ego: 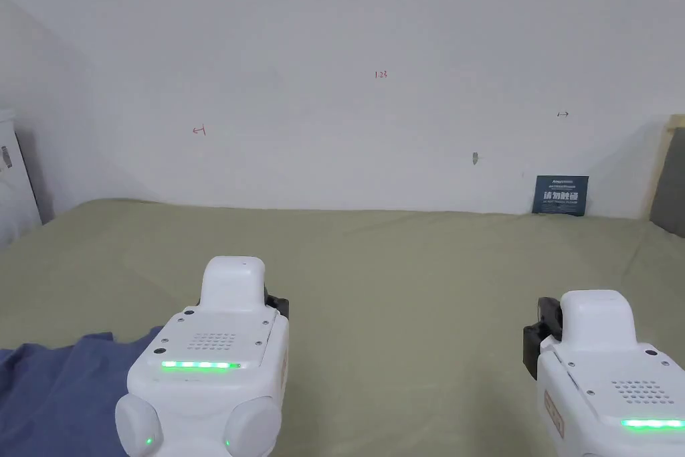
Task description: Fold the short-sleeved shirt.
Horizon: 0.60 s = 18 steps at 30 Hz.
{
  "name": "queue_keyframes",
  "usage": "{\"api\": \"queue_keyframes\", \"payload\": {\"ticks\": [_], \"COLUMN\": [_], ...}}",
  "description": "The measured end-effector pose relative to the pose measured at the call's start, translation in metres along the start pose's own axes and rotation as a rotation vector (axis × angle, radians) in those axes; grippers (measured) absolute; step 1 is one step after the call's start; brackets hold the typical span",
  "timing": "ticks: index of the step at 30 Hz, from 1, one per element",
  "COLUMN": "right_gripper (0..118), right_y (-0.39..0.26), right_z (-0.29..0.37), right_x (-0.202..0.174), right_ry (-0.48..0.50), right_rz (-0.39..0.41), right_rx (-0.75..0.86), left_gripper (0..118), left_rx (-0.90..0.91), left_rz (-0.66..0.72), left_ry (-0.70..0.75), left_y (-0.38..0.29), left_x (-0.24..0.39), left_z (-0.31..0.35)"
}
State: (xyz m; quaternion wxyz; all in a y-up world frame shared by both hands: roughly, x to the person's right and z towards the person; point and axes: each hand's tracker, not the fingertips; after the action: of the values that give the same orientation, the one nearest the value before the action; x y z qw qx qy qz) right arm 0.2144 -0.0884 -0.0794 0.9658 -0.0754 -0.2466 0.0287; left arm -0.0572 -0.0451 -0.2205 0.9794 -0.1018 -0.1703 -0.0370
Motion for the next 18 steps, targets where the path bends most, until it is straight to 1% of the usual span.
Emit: {"api": "queue_keyframes", "payload": {"ticks": [2, 5, 6, 9, 12, 16, 18], "right_gripper": [1, 1, 1, 1, 1, 2, 2], "right_y": [0.005, -0.002, 0.005, -0.002, 0.002, 0.008, 0.013], "right_z": [0.001, -0.006, -0.006, -0.018, -0.028, -0.037, -0.037], "right_x": [-0.002, -0.002, -0.009, -0.022, -0.059, -0.124, -0.156], "right_ry": [0.002, 0.010, 0.014, 0.057, 0.153, 0.319, 0.384], "right_rz": [-0.012, -0.008, -0.005, -0.009, -0.006, 0.007, 0.011], "right_rx": [0.000, -0.015, -0.018, -0.040, -0.047, -0.035, -0.031], "left_gripper": [0, 0, 0, 0, 0, 0, 0], "left_rx": [-0.006, -0.014, -0.019, -0.043, -0.056, -0.065, -0.071], "left_rz": [0.007, -0.005, -0.007, -0.017, 0.010, 0.050, 0.056], "left_ry": [-0.012, -0.003, 0.006, 0.054, 0.156, 0.300, 0.378], "left_y": [0.001, -0.001, -0.001, -0.004, -0.007, -0.013, -0.016], "left_x": [-0.003, -0.008, -0.012, -0.035, -0.073, -0.138, -0.166], "left_z": [0.000, -0.003, -0.003, -0.007, -0.001, 0.018, 0.033]}}
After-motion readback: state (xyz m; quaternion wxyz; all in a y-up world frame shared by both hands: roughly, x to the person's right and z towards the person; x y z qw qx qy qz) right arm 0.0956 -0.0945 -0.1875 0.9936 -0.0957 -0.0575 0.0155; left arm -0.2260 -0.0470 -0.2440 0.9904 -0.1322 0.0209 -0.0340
